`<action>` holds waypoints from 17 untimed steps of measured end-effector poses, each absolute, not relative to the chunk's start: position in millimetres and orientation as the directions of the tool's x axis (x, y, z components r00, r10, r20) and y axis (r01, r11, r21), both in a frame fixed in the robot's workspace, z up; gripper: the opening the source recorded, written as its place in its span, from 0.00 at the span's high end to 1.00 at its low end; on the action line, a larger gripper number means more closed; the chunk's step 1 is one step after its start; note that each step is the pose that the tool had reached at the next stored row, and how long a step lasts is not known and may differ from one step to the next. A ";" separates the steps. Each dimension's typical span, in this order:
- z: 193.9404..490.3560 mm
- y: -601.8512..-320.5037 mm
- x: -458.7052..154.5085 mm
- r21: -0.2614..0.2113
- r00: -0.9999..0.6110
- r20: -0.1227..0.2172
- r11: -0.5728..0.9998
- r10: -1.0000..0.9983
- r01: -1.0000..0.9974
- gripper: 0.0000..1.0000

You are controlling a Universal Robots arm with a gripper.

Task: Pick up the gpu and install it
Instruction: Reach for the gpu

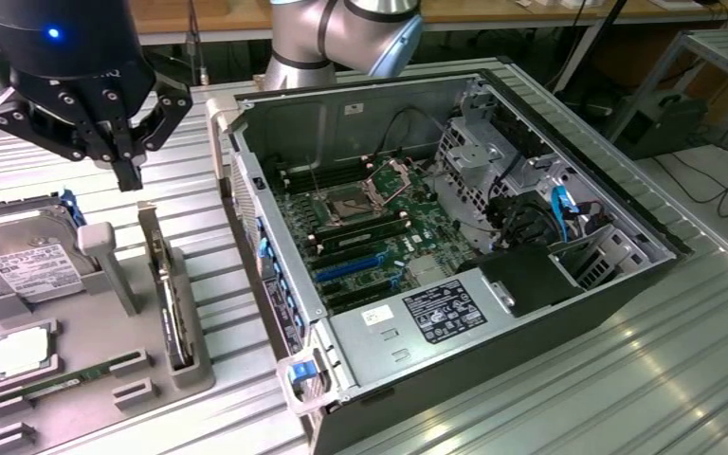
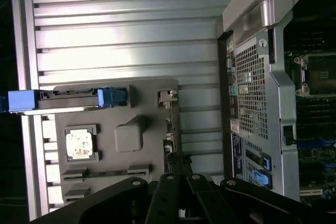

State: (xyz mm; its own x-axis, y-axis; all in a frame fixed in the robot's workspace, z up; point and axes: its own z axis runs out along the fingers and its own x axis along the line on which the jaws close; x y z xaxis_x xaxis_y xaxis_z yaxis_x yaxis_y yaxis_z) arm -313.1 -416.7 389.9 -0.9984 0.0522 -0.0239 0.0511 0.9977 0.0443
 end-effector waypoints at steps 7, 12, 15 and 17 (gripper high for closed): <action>388.8 -417.9 -317.2 0.044 -1.000 -0.024 0.999 -0.002 -0.003 0.89; 388.5 -420.6 -320.2 0.044 -0.999 -0.024 0.998 -0.032 -0.033 0.89; 388.2 -423.6 -322.6 0.044 -0.999 -0.024 0.998 -0.032 -0.033 0.89; 388.0 -425.1 -323.9 0.044 -0.999 -0.024 0.998 -0.032 -0.033 0.89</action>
State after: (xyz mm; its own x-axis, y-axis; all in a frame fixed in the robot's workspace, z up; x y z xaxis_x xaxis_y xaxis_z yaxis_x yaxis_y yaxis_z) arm -323.9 -425.1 388.0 -0.9992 -0.0316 -0.0239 -0.0326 0.9985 0.0443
